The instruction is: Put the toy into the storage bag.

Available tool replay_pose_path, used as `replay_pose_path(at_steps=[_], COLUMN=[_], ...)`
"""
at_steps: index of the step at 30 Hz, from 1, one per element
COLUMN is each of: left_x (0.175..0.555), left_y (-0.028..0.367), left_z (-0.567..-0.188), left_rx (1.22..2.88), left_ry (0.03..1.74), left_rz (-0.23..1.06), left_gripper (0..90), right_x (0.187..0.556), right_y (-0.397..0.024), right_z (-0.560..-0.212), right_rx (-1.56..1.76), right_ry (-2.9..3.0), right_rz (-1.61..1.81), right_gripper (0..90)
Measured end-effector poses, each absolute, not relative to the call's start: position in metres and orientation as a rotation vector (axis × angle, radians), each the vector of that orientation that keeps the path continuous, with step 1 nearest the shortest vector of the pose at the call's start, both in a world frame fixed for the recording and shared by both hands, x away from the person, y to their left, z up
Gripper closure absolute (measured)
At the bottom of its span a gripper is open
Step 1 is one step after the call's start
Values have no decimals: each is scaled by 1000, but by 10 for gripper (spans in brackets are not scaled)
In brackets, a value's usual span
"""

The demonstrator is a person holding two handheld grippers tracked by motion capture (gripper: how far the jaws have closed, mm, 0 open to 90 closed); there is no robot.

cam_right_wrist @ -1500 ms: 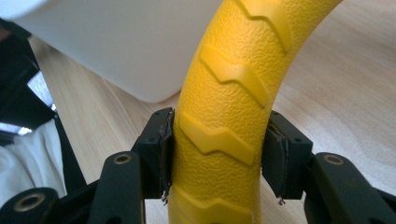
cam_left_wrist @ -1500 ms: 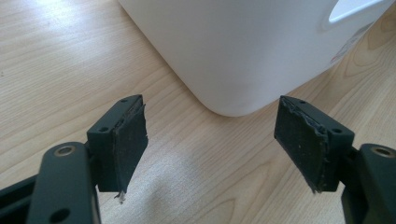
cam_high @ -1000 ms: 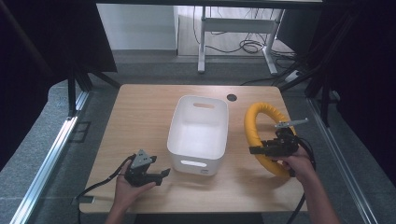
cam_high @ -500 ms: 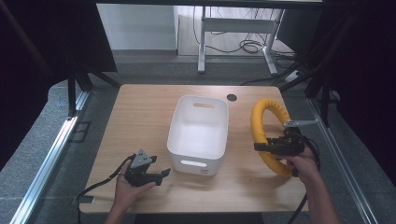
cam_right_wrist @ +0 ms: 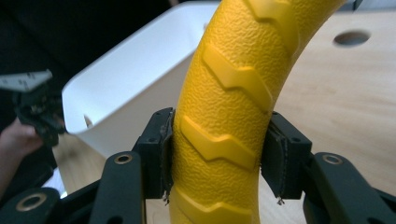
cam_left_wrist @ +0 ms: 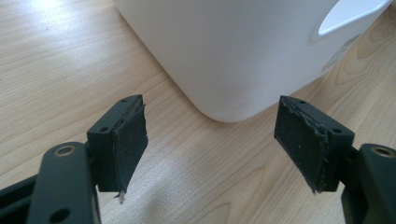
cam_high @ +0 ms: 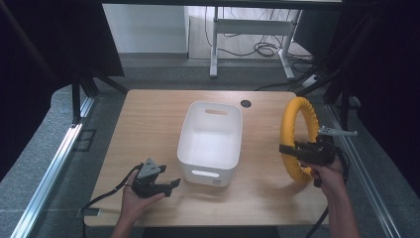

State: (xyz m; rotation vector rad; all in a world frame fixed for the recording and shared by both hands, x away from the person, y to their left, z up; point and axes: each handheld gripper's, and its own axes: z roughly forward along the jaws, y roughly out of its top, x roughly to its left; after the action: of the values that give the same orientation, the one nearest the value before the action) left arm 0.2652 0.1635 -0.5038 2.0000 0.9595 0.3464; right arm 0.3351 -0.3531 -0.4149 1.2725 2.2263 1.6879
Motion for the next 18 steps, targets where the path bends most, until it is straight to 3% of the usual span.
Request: replay_pose_path(at_steps=[18], left_x=[265], left_y=[164], left_z=[-504], left_rx=[1997], left_ry=[960], left_rz=[344], left_gripper=[255], right_x=[327], right_y=[-363], right_z=[-404], right_rx=[1255], right_ry=[2091], right_rz=[1814], right_gripper=[497])
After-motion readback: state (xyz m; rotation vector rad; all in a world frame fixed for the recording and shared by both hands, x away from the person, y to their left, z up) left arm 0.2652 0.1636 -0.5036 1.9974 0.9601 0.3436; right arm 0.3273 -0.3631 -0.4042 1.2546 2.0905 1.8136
